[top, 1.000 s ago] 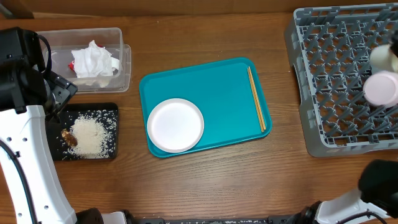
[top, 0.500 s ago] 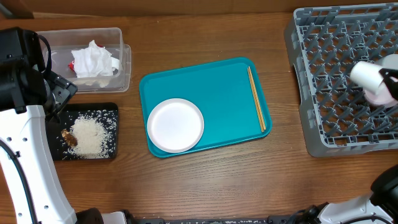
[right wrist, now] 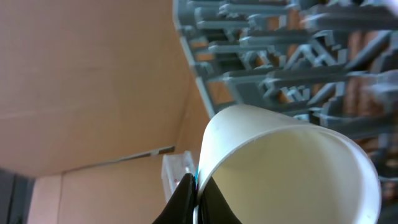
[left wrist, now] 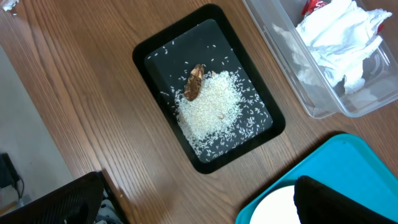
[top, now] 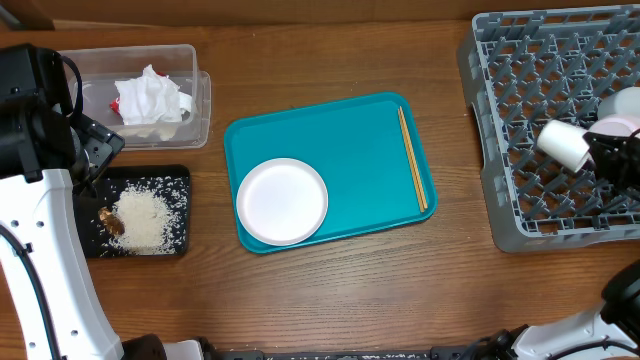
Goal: Sort waste into correct bins and load items into the dishwasher
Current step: 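Lower the cup upside down into the rack and open the right gripper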
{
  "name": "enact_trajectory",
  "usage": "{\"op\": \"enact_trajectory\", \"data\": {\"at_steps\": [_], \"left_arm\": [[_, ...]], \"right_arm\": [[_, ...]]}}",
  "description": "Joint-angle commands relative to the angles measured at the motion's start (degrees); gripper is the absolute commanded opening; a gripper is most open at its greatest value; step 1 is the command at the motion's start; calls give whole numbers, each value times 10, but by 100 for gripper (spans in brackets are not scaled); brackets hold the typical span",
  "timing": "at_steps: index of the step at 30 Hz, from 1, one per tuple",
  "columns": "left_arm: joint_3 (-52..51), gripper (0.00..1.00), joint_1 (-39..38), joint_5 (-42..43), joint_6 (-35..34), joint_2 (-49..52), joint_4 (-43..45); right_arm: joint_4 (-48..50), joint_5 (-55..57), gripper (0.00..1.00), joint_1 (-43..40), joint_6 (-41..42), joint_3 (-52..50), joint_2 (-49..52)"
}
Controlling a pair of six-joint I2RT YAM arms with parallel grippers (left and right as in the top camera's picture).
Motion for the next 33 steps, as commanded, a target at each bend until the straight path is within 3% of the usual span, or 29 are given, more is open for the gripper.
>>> {"op": "enact_trajectory", "data": {"at_steps": [1,14,20,30,33], "left_arm": [[-1,100,0,-8,-14,1,-1],[-1,100,0,-8,-14,1,-1],[-1,100,0,-8,-14,1,-1],[-1,100,0,-8,-14,1,-1],[-1,100,0,-8,-14,1,-1]], "right_arm": [[18,8,4,-1,14,-3,20],[5,-7,4,-38,28,-3,63],[-31,81,4,-80,33,-3,61],[-52,83,4,-82,37,-2,57],[-55,87,9,-83,42,-2,40]]}}
